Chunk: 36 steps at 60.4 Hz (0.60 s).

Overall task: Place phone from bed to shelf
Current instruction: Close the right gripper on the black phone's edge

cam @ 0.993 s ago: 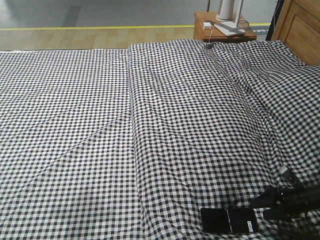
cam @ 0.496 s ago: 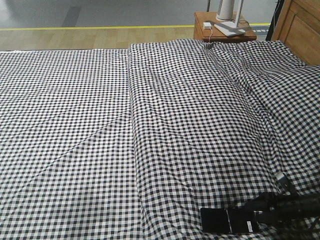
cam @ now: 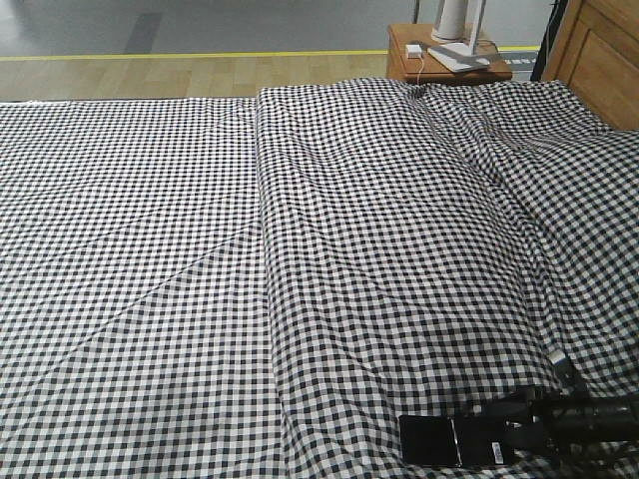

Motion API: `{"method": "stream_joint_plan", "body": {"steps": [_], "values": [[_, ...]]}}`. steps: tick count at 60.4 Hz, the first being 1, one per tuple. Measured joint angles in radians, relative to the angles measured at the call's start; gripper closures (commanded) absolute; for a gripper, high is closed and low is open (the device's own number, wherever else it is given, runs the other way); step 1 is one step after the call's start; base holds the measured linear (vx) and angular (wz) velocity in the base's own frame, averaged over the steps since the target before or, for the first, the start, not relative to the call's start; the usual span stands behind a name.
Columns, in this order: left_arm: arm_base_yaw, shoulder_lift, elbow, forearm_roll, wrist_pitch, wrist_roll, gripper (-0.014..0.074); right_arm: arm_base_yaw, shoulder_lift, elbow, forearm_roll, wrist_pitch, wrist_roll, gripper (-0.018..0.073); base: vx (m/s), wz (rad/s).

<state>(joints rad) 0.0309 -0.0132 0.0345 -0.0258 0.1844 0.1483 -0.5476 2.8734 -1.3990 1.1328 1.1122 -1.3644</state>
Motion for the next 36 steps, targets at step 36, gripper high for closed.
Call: {"method": "stream_joint_plan", "body": {"steps": [36], "values": [[0.0,0.0,0.0,0.0,0.0,0.0,0.0595,0.077,-0.001,0.0,-0.037,0.014,-0.009,-0.0035,0.0,0.0]]}}
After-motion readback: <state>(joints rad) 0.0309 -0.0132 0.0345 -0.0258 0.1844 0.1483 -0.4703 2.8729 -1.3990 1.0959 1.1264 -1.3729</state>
